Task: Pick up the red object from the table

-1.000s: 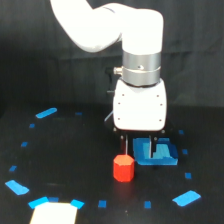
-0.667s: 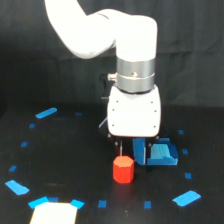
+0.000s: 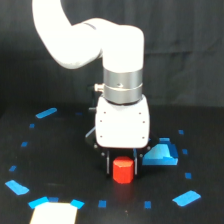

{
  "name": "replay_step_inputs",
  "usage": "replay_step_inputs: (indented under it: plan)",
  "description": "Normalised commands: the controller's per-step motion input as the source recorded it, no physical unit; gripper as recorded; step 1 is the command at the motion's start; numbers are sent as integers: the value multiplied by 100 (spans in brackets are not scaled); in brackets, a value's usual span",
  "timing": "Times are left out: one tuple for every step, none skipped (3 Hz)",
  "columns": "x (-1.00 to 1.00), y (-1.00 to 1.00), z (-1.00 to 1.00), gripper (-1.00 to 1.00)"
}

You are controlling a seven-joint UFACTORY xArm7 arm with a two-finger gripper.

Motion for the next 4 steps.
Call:
replay_step_inputs:
  plan:
    - [71, 17, 100, -100]
    - [40, 76, 100, -100]
    - [4, 92, 99, -64]
    - [-2, 92, 100, -52]
